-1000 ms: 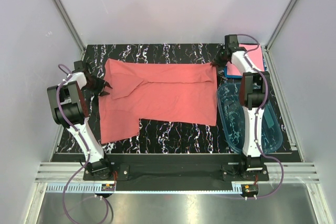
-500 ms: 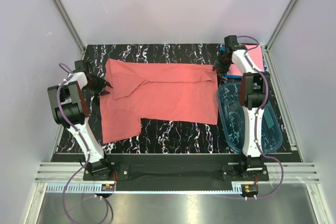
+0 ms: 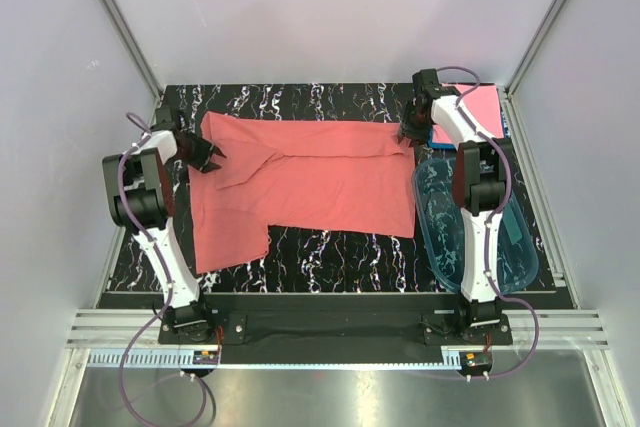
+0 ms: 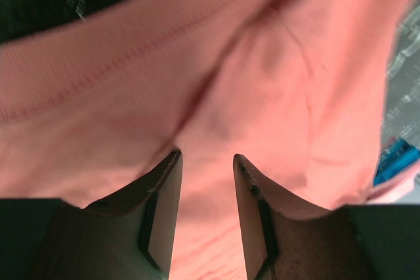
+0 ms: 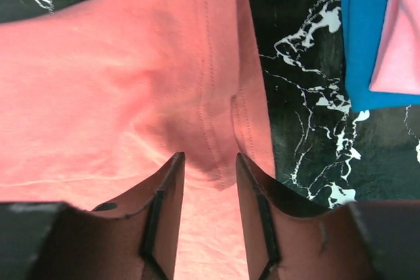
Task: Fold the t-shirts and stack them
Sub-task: Fold the tshirt
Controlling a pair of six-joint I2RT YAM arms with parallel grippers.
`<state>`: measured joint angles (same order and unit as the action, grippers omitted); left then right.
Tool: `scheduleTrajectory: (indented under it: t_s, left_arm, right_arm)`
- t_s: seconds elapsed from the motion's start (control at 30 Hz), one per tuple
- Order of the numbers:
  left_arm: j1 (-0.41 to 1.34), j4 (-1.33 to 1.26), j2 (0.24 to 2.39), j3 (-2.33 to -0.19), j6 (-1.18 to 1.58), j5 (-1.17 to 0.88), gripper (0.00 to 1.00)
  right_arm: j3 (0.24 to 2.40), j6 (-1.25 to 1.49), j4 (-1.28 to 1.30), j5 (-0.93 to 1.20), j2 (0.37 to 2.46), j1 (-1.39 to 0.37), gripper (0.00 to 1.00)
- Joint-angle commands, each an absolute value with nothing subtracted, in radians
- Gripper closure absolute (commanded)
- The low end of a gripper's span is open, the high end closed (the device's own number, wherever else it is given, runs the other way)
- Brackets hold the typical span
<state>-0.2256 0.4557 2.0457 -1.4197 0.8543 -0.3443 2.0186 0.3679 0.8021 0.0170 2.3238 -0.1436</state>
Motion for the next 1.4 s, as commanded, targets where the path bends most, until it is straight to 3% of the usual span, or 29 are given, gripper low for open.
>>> scheduleTrajectory:
  t_s: [0.0, 0.1, 0.27, 0.67, 0.83, 1.0, 1.1, 1.17, 1.37]
  left_arm:
    - [-0.23, 0.513, 2.109, -1.486, 0.893, -0.307, 0.58]
    - [-0.239, 0.586, 2.143, -1.526, 0.93, -0.247, 0.58]
    - [-0.258, 0.721, 2.158, -1.618, 0.925, -0.097, 0.56]
    - [-0.316, 0.741, 2.157, -1.669, 0.847, -0.103, 0.55]
    - [-0.316, 0.729, 2.149, -1.655, 0.842, -0.118, 0.56]
    - [-0.318, 0.727, 2.151, -1.646, 0.844, -0.129, 0.56]
    - [-0.316, 0.726, 2.128, -1.641, 0.818, -0.161, 0.59]
    - [-0.305, 0.655, 2.035, -1.596, 0.795, -0.175, 0.69]
    - [-0.268, 0.571, 1.927, -1.532, 0.782, -0.173, 0.72]
  right_arm:
    - [2.002, 0.35, 0.79, 0.049, 2.249, -0.138, 0.57]
    - [1.996, 0.38, 0.773, 0.098, 2.249, -0.141, 0.67]
    - [2.039, 0.402, 0.795, 0.118, 2.269, -0.149, 0.71]
    - [1.971, 0.407, 0.775, 0.123, 2.249, -0.156, 0.7]
    - [1.96, 0.409, 0.79, 0.084, 2.227, -0.153, 0.58]
    - [1.936, 0.462, 0.759, 0.13, 2.23, -0.14, 0.56]
    - [1.944, 0.462, 0.743, 0.13, 2.229, -0.14, 0.57]
    - [1.948, 0.466, 0.723, 0.132, 2.221, -0.14, 0.57]
    - [2.058, 0.462, 0.804, 0.112, 2.266, -0.141, 0.56]
